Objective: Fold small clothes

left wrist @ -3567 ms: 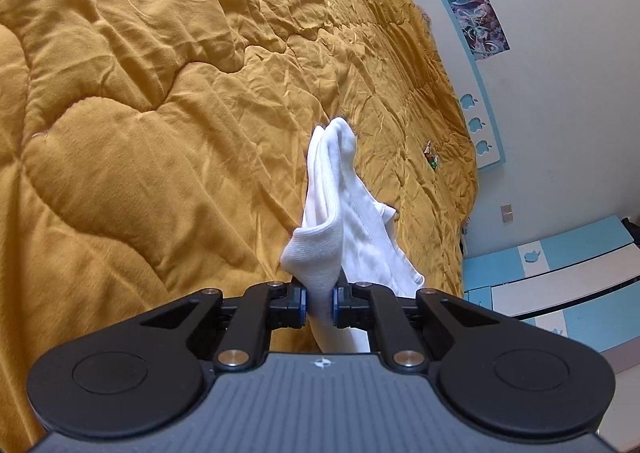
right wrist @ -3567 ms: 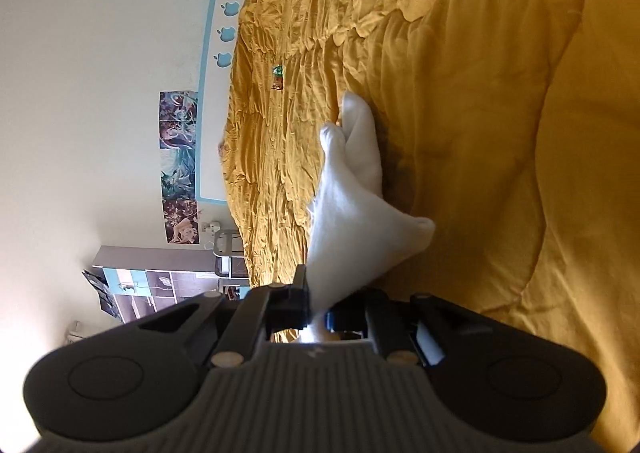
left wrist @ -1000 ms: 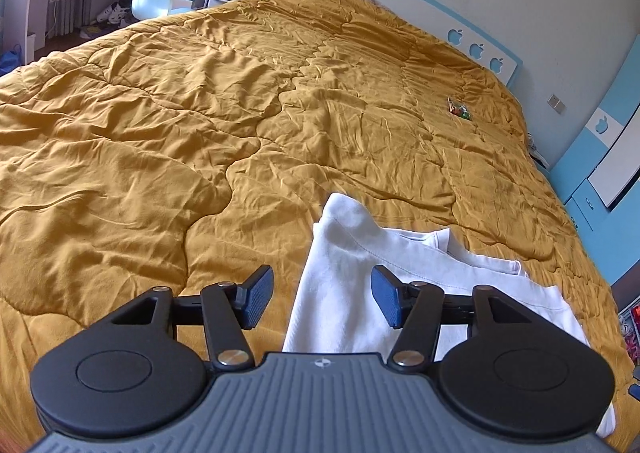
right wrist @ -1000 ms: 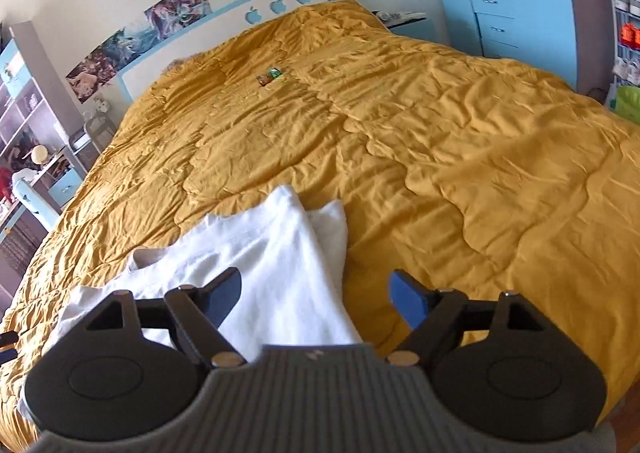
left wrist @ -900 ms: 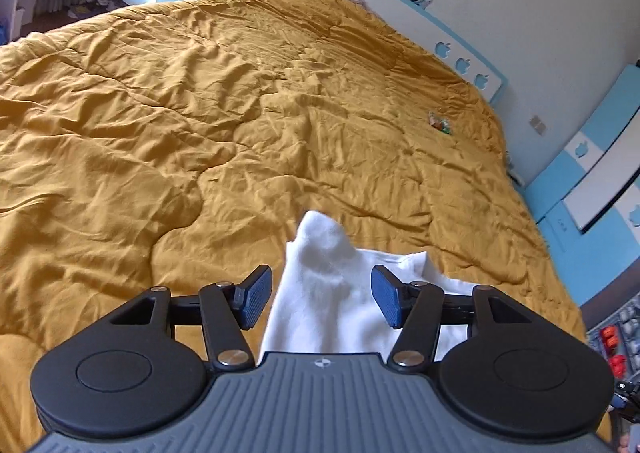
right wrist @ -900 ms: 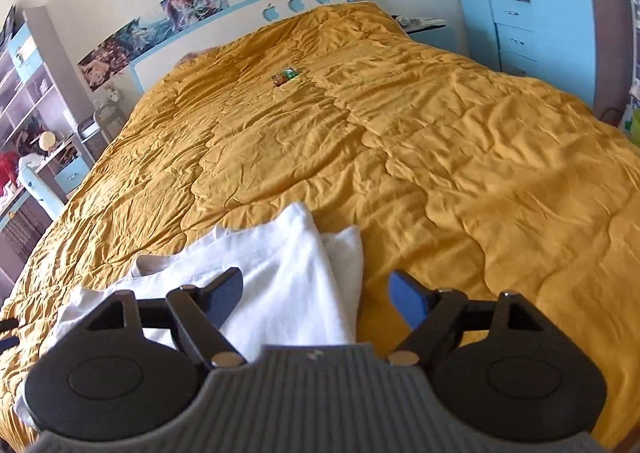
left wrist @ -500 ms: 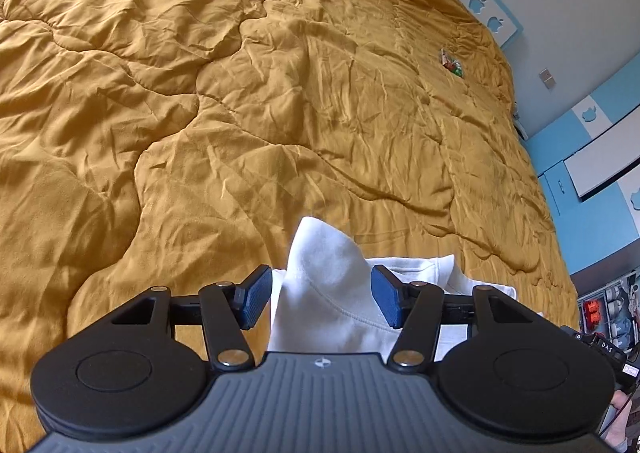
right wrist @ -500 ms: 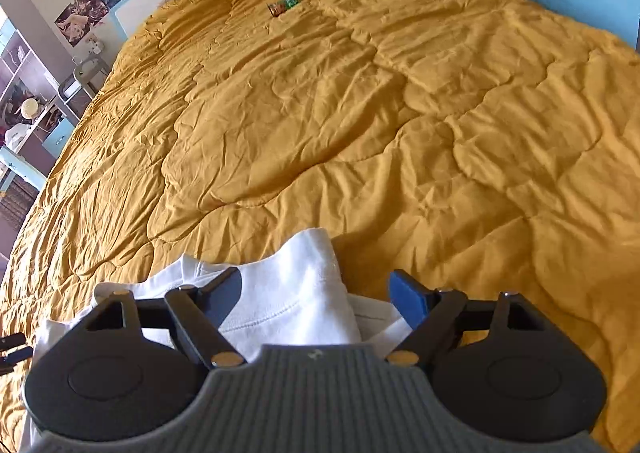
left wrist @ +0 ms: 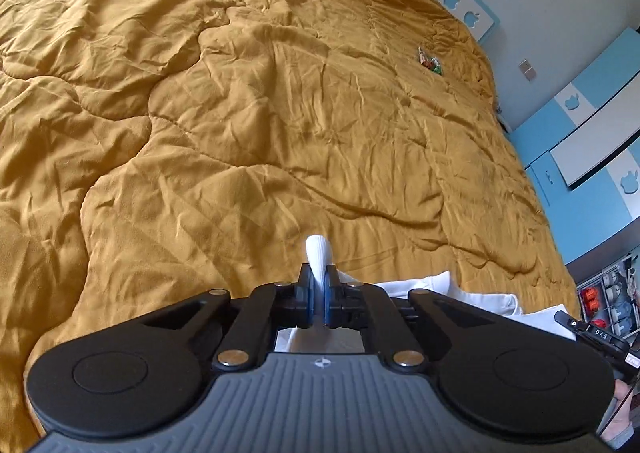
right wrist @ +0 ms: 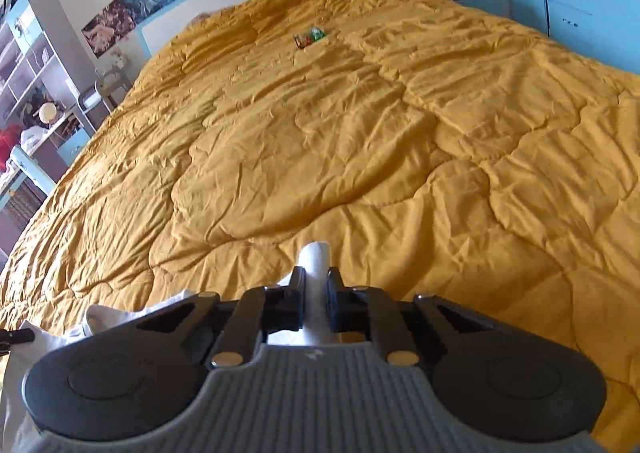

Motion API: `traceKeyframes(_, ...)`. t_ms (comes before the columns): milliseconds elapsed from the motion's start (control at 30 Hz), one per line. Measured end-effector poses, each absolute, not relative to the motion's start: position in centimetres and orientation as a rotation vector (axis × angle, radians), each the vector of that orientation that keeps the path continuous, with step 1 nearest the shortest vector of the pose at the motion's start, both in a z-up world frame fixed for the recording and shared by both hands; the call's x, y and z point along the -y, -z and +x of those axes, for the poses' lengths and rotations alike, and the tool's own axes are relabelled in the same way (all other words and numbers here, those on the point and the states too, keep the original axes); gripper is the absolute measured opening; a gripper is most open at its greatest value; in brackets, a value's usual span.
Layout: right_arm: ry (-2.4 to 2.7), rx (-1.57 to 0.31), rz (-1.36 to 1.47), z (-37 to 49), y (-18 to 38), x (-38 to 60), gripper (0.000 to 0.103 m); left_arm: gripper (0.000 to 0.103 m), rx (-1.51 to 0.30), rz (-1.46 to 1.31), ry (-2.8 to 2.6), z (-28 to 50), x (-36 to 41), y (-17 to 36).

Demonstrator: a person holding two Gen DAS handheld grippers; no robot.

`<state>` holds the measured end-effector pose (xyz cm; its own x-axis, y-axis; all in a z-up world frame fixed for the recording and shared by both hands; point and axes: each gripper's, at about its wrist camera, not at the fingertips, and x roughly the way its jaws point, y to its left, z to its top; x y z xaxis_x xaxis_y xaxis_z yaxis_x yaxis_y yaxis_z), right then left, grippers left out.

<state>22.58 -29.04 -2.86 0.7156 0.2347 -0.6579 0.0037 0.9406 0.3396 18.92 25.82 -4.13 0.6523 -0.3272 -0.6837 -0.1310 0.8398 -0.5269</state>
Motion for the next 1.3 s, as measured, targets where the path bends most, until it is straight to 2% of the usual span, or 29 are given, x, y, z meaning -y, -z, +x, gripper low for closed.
traceKeyframes(233,-0.048,-0.647,0.29,23.0,1.6,28.7,0.004,0.004,-0.779,-0.621,0.059,21.0,-25.7,2.8)
traceKeyframes(333,-0.004,-0.637,0.286,24.1,2.3,28.2,0.004,0.004,-0.787,-0.601,-0.029,22.4,-25.1,4.3)
traceKeyframes(467,0.028,-0.712,0.207,25.6,4.4,26.8,0.004,0.004,-0.843,-0.6,-0.108,23.0,-24.8,7.0)
traceKeyframes(500,0.038,-0.741,0.204,26.0,5.1,26.8,0.004,0.005,-0.851,-0.591,-0.122,23.0,-24.8,7.6)
traceKeyframes(567,0.066,-0.795,0.214,26.4,6.3,27.1,0.006,0.015,-0.848,-0.562,-0.14,22.8,-24.9,8.0)
traceKeyframes(600,0.082,-0.822,0.218,26.6,6.7,27.4,0.006,0.016,-0.841,-0.539,-0.142,22.7,-24.9,8.0)
traceKeyframes(633,0.095,-0.832,0.223,26.7,6.9,27.7,0.018,0.021,-0.838,-0.514,-0.143,22.7,-24.9,7.7)
traceKeyframes(700,0.163,-0.816,0.211,26.3,6.2,28.2,0.053,0.034,-0.855,-0.414,-0.178,22.6,-24.5,6.8)
traceKeyframes(733,0.197,-0.794,0.191,25.9,5.6,28.4,0.056,0.042,-0.85,-0.357,-0.208,22.4,-24.3,6.0)
traceKeyframes(800,0.203,-0.738,0.157,24.6,3.8,28.8,0.054,0.052,-0.808,-0.246,-0.289,21.5,-23.9,4.5)
traceKeyframes(833,0.182,-0.716,0.16,23.9,2.9,29.0,0.054,0.053,-0.774,-0.191,-0.319,20.7,-23.5,3.4)
traceKeyframes(900,0.12,-0.647,0.189,21.3,0.6,29.4,0.055,0.052,-0.718,-0.144,-0.324,18.7,-23.0,1.5)
traceKeyframes(967,0.062,-0.565,0.218,17.6,-1.9,29.0,0.056,0.037,-0.67,-0.157,-0.278,16.0,-22.2,-0.4)
traceKeyframes(1033,0.006,-0.497,0.215,14.0,-3.6,28.1,0.056,0.015,-0.644,-0.198,-0.192,12.9,-20.9,-2.4)
traceKeyframes(1067,-0.033,-0.463,0.198,11.6,-4.6,27.0,0.054,0.011,-0.634,-0.22,-0.158,11.4,-20.0,-3.2)
traceKeyframes(1133,-0.093,-0.438,0.172,7.8,-5.5,24.9,0.044,0.003,-0.614,-0.223,-0.102,8.5,-17.7,-4.3)
traceKeyframes(1167,-0.132,-0.437,0.17,5.9,-5.6,23.7,0.029,0.001,-0.599,-0.219,-0.071,7.1,-16.5,-4.6)
traceKeyframes(1200,-0.163,-0.444,0.175,4.6,-5.5,22.7,0.009,0.001,-0.587,-0.221,-0.042,6.0,-15.4,-4.7)
traceKeyframes(1233,-0.198,-0.455,0.186,2.9,-5.1,21.4,0.003,0.0,-0.58,-0.237,0.007,4.8,-13.9,-4.5)
traceKeyframes(1300,-0.243,-0.461,0.192,0.3,-4.0,19.0,0.0,0.0,-0.576,-0.288,0.082,3.1,-12.2,-3.7)
